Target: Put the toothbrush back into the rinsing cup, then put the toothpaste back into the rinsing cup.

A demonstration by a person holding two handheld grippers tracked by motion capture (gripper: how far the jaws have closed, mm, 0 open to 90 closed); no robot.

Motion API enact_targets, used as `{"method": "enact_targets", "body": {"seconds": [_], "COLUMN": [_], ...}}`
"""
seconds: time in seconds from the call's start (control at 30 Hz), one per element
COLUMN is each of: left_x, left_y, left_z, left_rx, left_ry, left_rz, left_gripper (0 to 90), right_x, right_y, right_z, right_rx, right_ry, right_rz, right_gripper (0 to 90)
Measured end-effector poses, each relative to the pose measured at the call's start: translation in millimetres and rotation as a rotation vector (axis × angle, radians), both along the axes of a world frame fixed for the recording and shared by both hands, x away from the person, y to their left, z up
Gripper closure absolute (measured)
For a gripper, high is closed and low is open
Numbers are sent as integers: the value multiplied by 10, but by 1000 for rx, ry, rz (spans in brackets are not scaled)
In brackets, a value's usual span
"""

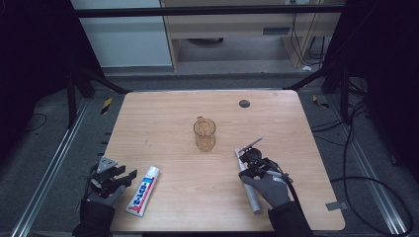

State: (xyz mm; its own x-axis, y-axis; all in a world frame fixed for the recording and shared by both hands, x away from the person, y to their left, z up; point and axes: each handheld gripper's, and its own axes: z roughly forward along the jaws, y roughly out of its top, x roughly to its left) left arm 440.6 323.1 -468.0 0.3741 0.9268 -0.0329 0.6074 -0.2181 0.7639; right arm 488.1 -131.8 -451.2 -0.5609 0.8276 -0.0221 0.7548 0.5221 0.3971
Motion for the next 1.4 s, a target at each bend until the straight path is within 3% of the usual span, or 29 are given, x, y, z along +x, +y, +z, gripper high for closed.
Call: {"method": "enact_targets", "body": {"seconds": [0.1, 0.2, 0.23, 0.33, 0.37, 0.43, 0.5, 1.03, 1.4], "left_x": [7, 5, 4, 2, 2, 4, 5, 6, 14], "left_y": [-1, 3, 4, 2, 1, -2, -7, -13, -11], "left_z": [-8, -8, -7, -10, -11, -12, -14, -21, -22], "left_rx": [-1, -2, -3, -3, -2, -1, 2, 3, 7], "left_ry": [3, 4, 3, 5, 6, 7, 11, 17, 16], "left_rz": [-4, -3, -2, -4, -5, -5, -7, -12, -13], "left_gripper": [468, 468, 468, 468, 468, 468, 467, 467, 467], "right_x": [23, 33, 55, 55, 71, 58, 65, 125, 125], "right_y": [4, 27, 1, 42, 16, 99, 113, 133, 179], "right_z": [-36, -49, -70, -75, -90, -82, -87, -167, -174], "right_rx": [-9, -2, -15, 4, -10, 9, 13, 8, -6], "right_ry": [11, 27, 21, 49, 35, 77, 94, 116, 108], "right_rz": [12, -19, 12, -37, 6, -88, -101, -123, -145], "right_gripper": [532, 537, 542, 549, 553, 557, 562, 603, 664]}}
